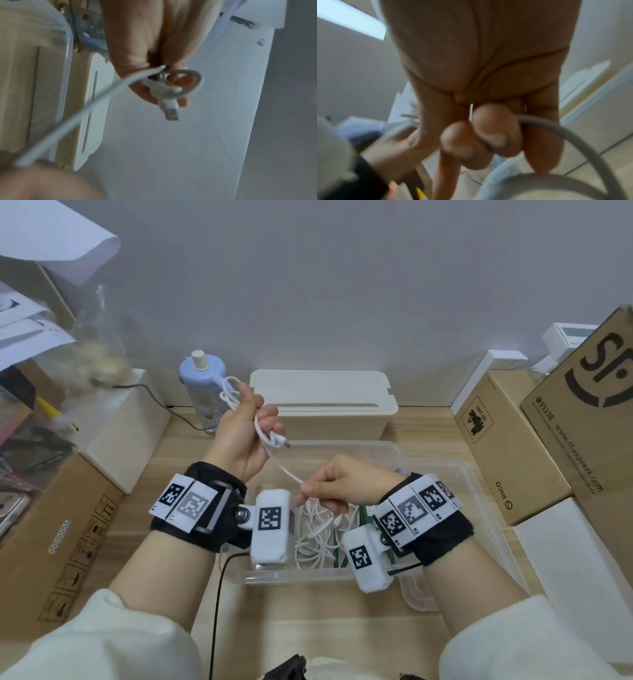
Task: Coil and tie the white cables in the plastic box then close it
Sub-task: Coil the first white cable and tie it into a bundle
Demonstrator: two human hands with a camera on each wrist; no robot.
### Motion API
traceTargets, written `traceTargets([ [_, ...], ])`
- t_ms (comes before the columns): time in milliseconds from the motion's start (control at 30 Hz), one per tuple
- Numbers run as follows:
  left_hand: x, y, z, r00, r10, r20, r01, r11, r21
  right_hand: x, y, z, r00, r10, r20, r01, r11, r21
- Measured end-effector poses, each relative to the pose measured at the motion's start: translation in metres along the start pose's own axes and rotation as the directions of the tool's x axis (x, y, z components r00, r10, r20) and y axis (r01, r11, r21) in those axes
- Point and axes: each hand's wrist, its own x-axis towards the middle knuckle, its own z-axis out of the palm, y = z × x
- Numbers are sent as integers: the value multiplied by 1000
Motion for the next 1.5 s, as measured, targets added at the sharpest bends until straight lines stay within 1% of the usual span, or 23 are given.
traceTargets([
  [67,-4,1,0,993,-90,77,89,996,25,2,4,-3,999,24,-36,-28,991,-129],
  [133,-6,1,0,984,-136,111,128,989,74,1,5,-7,996,32,-82,-48,978,-204],
  [200,-8,3,-1,970,-184,161,168,980,110,-1,10,-13,990,67,-128,-90,978,-190],
  [267,-9,6,-4,940,-266,215,232,957,174,-3,17,-19,975,107,-196,-141,976,-167],
  [333,-12,4,-4,918,-341,204,276,917,289,-4,23,-24,943,130,-307,-182,972,-147],
  [367,-13,1,-3,918,-356,177,280,894,349,-4,22,-26,924,123,-363,-177,977,-120],
  [433,-13,-8,-2,946,-310,95,228,845,484,-4,17,-27,895,90,-436,-111,994,-22],
  [500,-11,-16,-4,980,-194,39,140,817,559,-6,7,-26,903,36,-427,-31,999,19],
  [567,-10,-19,-3,998,-64,10,49,856,514,-10,-2,-24,932,-6,-361,-18,998,-64],
  [633,-8,-19,-1,999,37,-31,-21,908,418,-14,-8,-22,953,-18,-301,-52,973,-223],
  [700,-7,-17,1,995,89,-47,-66,930,361,-16,-12,-21,970,-29,-243,-46,954,-298],
  [767,-8,-16,1,995,94,-30,-75,918,391,-15,-17,-19,972,-68,-223,0,956,-293],
  [867,-9,-19,-2,999,-42,29,24,892,451,-11,-21,-22,933,-135,-332,37,957,-287],
  [967,-15,-25,-1,967,-232,104,137,822,552,-7,-20,-25,875,-180,-450,56,960,-275],
  [1033,-19,-29,0,921,-350,170,165,747,644,-6,-18,-27,831,-214,-513,90,962,-256],
  [1067,-20,-31,0,887,-414,204,176,712,680,-6,-18,-27,822,-223,-524,101,963,-251],
  [1133,-22,-30,-2,823,-516,237,207,661,721,-7,-16,-29,828,-225,-513,126,967,-222],
  [1167,-22,-29,-3,808,-541,232,223,646,730,-8,-14,-30,829,-219,-515,141,972,-187],
  [1233,-23,-23,-2,816,-543,197,263,653,710,-8,-6,-35,803,-198,-562,169,980,-103],
  [1300,-24,-17,-3,842,-505,189,285,715,638,-7,5,-41,753,-160,-638,163,985,-54],
  [1400,-24,-9,-6,879,-438,189,277,790,546,-9,20,-48,684,-61,-727,118,993,27],
  [1467,-23,-8,-7,898,-405,174,260,805,533,-10,22,-48,653,10,-757,157,976,148],
  [1500,-22,-9,-7,906,-391,160,246,796,553,-9,20,-45,647,21,-762,185,965,184],
])
